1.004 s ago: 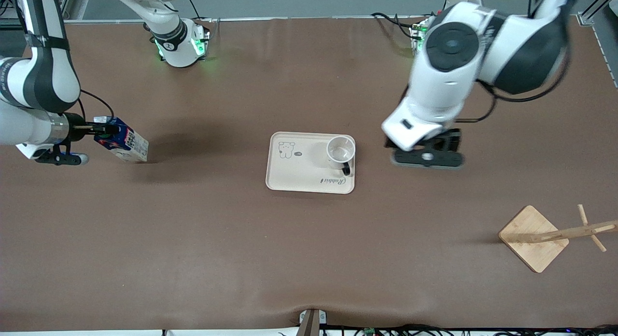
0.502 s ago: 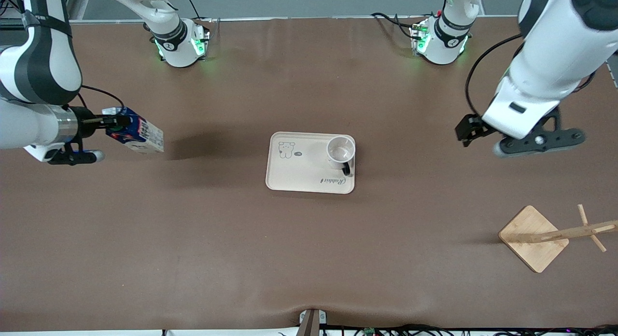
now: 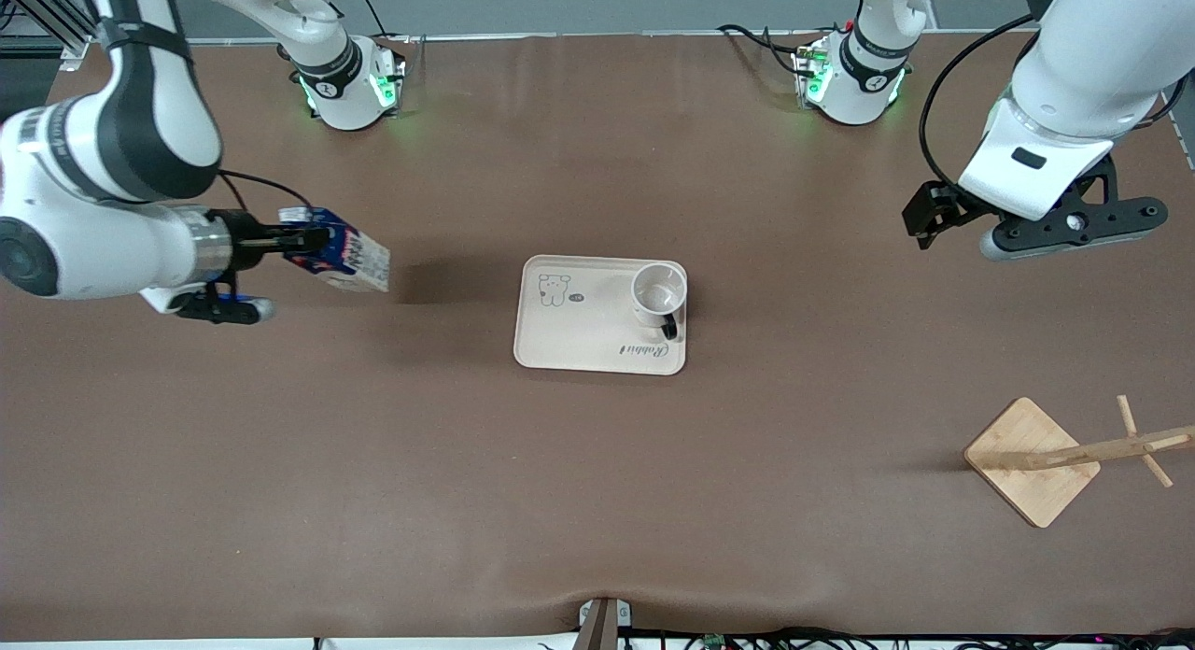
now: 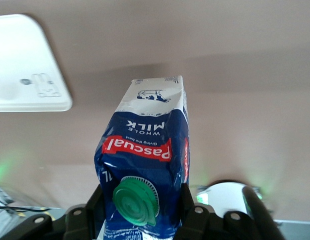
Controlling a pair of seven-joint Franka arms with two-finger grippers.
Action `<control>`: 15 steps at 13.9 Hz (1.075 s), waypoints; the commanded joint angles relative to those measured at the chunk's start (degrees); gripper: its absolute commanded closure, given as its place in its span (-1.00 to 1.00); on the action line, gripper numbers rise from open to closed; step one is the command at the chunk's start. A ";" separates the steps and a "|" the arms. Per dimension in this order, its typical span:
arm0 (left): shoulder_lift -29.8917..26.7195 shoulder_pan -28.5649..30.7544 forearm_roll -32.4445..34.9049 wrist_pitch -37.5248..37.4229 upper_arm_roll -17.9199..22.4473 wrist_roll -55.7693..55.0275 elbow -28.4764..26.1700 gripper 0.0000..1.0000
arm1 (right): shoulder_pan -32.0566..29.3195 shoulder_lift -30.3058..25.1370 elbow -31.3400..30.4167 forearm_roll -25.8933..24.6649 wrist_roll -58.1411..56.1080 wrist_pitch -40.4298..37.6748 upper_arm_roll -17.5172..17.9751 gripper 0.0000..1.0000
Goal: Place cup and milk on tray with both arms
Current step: 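Release the mug and raise the left gripper while the right lifts milk, then carry the milk carton over the tray with the right gripper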
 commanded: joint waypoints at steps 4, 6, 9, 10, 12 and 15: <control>-5.87 -5.86 -4.61 0.55 11.47 9.28 -5.11 -1.00 | 11.10 8.85 11.34 5.12 13.41 -0.08 -0.39 1.00; -5.96 -5.86 -4.61 1.33 12.61 11.03 -5.19 -1.00 | 14.09 11.15 14.07 7.75 16.65 2.01 -0.47 1.00; -6.22 -5.16 -4.61 1.60 12.53 11.92 -4.84 -1.00 | 18.83 12.82 14.26 8.90 20.71 7.64 -0.47 1.00; -6.74 -5.07 -4.70 1.78 12.53 12.10 -5.02 -1.00 | 19.72 13.43 14.26 8.90 20.72 9.39 -0.39 1.00; -6.84 -4.81 -4.88 2.74 12.53 12.19 -5.11 -1.00 | 20.52 14.75 14.26 8.90 20.54 11.16 -0.39 1.00; -7.27 -4.37 -5.23 3.10 12.44 12.27 -5.63 -1.00 | 21.48 16.07 14.52 8.90 20.54 13.63 -0.39 1.00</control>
